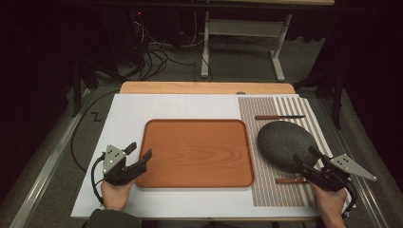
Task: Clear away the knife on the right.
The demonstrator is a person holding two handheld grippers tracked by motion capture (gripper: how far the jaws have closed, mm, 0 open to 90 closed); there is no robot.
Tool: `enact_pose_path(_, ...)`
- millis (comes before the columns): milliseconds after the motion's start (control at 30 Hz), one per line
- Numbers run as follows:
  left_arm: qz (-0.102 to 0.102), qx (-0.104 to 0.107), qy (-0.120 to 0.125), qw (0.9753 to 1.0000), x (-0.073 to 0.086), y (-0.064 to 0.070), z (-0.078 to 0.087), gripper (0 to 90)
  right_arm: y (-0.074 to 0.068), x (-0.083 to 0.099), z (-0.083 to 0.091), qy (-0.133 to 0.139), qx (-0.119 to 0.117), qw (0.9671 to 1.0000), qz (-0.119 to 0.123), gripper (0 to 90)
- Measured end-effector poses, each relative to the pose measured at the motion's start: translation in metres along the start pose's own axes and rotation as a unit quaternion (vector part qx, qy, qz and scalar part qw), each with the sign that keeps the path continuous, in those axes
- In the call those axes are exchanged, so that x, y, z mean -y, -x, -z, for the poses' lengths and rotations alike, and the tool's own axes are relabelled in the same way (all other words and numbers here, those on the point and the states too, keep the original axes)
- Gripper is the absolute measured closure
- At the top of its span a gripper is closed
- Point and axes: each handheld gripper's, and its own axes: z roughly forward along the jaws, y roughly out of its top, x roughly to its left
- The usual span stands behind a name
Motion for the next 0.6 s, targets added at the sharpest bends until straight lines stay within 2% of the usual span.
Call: enact_pose_path(600,0.001,-0.001,0.001,1.0000,-0.0001,-0.0002,0.0000,37.6,0.0008,-0.0002,0.0014,0.003,0.001,1.0000,0.001,32.6)
